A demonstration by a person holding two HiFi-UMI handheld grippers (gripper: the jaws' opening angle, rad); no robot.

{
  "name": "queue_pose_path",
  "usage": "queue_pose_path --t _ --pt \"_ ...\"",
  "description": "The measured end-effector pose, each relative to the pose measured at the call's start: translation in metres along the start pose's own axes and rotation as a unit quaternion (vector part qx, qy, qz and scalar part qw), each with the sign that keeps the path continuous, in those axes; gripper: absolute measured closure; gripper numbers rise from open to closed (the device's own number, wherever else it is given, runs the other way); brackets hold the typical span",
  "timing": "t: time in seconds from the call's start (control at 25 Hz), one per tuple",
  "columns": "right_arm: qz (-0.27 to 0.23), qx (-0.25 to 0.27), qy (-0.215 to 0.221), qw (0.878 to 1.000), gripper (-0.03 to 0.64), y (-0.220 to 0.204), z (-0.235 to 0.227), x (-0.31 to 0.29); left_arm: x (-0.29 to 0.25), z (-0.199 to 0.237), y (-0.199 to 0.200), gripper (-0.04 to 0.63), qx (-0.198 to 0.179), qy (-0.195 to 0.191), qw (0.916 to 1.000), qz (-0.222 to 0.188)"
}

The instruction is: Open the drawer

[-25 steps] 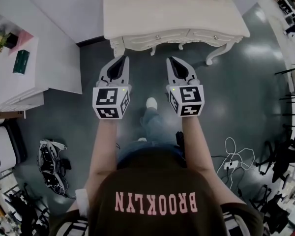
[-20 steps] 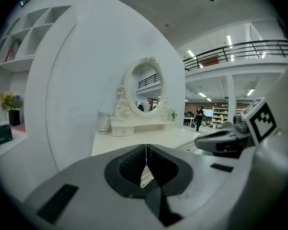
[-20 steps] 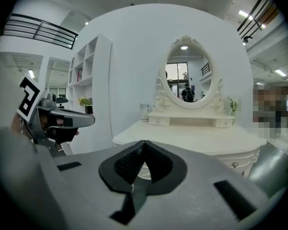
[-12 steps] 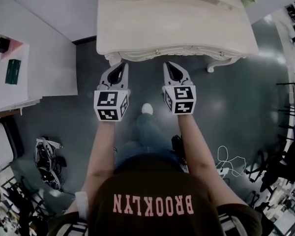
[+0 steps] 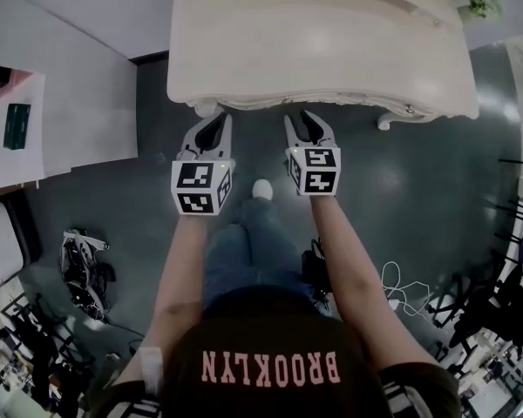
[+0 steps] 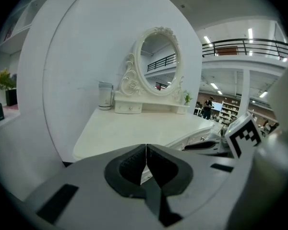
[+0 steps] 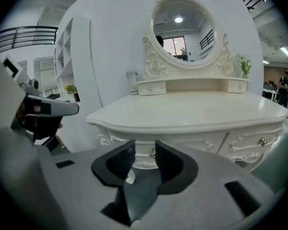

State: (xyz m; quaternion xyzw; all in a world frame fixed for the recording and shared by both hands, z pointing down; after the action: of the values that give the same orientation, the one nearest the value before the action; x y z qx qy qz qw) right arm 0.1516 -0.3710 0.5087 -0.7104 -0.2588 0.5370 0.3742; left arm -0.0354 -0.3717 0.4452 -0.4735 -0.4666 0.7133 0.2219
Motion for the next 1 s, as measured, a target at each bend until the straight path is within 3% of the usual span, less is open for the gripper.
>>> queue_pose_path --t 0.16,0.6,1.0 --pt "0.013 -0.011 -0.014 1.0 0.471 -0.012 -0.004 -0.022 -0.01 0.005 -0.015 0.591 0.007 -0.005 0.9999 0.011" --pt "0.047 -0.008 -0.05 0.998 0.48 -0.047 -0.011 -0.082 -0.025 0.014 -0.044 0.589 -0.012 -0.028 0.9993 0.021" --pt "0.057 0.005 -0.064 0.996 0.503 -0.046 -0.016 -0.1 -0.027 0.013 -0.058 0.59 -0.01 -0.034 0.999 0.029"
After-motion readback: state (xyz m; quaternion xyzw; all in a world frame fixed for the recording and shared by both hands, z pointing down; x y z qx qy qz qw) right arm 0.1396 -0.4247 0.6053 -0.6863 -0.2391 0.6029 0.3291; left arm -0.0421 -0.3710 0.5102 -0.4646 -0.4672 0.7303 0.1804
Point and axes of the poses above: the fingertips, and each gripper's own axes: x backward along the fingers, z to its left, y out of its top, the point moved 6 cm from there along x, backward along the fingers, and after that the axes turned 2 degrees about -x, right-handed, at the moved point
